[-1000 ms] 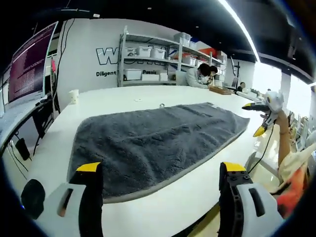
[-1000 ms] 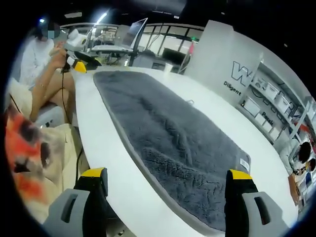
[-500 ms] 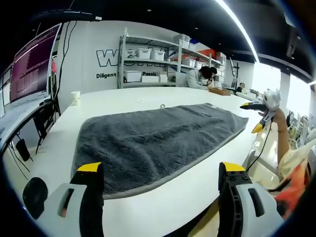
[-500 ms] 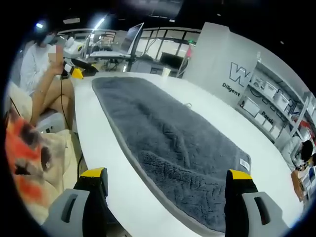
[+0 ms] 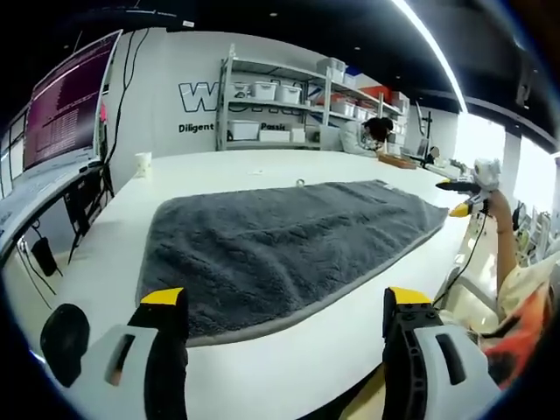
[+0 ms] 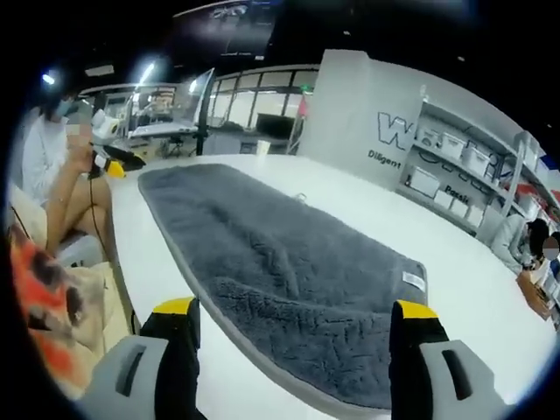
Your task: Open the folded towel by lifting each exposed corner and separating the folded layers until the towel lies flat within the target outline without major curled edges
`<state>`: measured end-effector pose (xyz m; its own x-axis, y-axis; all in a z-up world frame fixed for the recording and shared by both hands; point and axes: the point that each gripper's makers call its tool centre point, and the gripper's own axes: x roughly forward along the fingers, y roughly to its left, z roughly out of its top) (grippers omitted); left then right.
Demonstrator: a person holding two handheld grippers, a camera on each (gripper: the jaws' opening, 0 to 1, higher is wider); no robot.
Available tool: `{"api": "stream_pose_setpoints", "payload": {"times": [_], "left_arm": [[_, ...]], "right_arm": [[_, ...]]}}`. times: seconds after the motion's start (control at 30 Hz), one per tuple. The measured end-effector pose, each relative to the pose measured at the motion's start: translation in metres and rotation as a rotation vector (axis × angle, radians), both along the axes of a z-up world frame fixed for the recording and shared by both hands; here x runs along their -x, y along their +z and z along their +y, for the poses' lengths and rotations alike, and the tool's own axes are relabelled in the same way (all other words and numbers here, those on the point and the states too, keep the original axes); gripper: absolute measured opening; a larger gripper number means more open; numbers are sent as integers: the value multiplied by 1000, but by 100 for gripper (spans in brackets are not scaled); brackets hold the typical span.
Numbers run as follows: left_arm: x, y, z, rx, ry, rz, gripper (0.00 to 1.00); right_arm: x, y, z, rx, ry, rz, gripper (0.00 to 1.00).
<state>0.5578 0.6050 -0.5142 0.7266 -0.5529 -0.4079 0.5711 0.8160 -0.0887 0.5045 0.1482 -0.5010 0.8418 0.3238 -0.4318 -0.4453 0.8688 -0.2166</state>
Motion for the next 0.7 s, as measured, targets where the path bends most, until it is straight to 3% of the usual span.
{"api": "stream_pose_setpoints", "payload": {"times": [0.23, 0.33, 0.47, 0.7], "left_arm": [[-13, -2, 15, 16, 75, -20, 87], [-18, 0, 20, 35, 102, -41, 83], [-28, -3, 31, 88, 168, -37, 82], [-40, -12, 41, 79, 214, -58, 71]], "right_arm": [[-4, 0, -22, -46, -72, -4, 77], [-4, -5, -37, -15, -107, 13, 69], [-7, -4, -54, -9, -159, 4, 67], [-14, -18, -62, -25, -189, 30, 57]]}}
